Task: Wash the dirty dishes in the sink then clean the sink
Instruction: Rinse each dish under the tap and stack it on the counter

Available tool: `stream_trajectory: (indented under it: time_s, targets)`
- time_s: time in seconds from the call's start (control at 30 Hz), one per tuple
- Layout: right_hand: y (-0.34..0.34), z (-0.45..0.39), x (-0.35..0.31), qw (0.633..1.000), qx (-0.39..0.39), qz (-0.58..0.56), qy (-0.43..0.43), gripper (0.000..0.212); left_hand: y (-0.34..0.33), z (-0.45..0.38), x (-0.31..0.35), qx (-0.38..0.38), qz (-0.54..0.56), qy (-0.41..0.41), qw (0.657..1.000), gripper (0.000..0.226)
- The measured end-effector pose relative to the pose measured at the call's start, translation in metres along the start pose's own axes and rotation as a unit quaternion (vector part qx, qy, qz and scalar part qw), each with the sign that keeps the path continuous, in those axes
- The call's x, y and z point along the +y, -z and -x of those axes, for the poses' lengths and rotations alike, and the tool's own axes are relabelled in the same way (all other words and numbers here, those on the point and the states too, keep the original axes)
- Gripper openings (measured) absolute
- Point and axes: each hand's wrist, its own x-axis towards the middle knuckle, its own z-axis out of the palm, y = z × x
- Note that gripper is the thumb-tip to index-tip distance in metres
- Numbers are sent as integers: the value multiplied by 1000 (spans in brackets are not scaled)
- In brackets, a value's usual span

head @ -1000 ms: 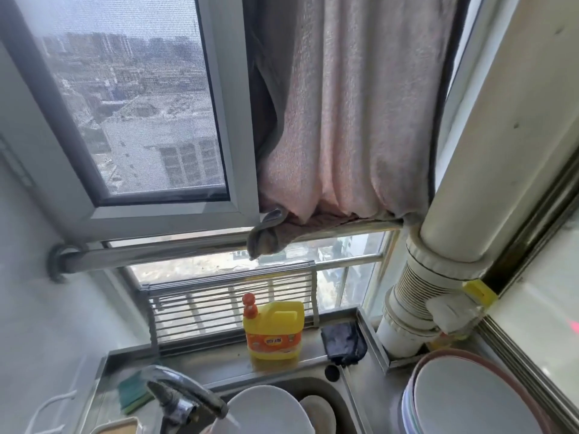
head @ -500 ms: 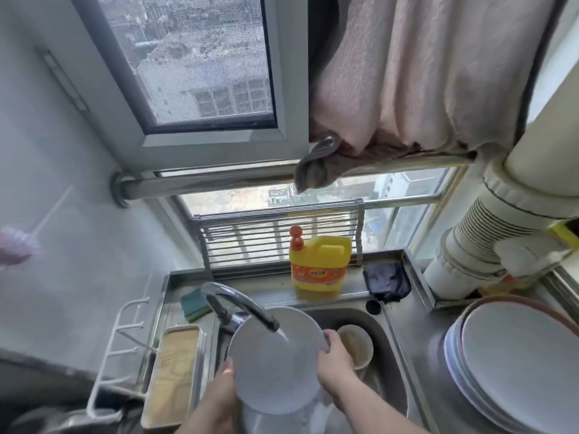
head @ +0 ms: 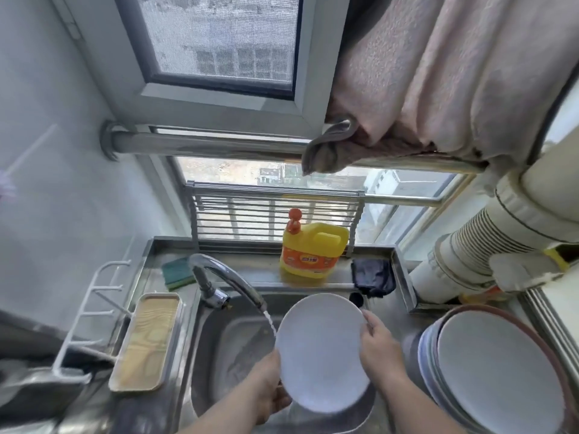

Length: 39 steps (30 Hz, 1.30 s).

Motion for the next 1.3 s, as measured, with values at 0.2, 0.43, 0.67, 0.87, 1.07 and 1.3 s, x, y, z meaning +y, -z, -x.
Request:
stream_trajectory:
  time_s: [0.2, 0.43, 0.67, 0.87, 1.07, 1.3]
  targets:
    - [-5, 0, 33, 995, -23, -1, -100, 30, 11, 15, 4, 31, -52, -21, 998, 25]
    - [-72, 34, 36, 964, -209, 33, -164, 21, 53, 39, 53, 117, -169, -143, 968, 34]
    - [-134, 63, -11, 918, -229, -241, -217, 27, 94, 64, 81, 179, -287, -282, 898, 30]
    - [-123, 44, -42, 949, -184, -225, -119, 47, 141, 47, 54, 209, -172, -233, 934, 30]
    - [-70, 29, -49, 981, -162, -103, 30, 46, 119, 15, 18, 120, 46, -108, 986, 45]
    - [-3, 25, -48, 977, -67, 46, 195, 49, 45, -6, 10, 27, 98, -47, 994, 28]
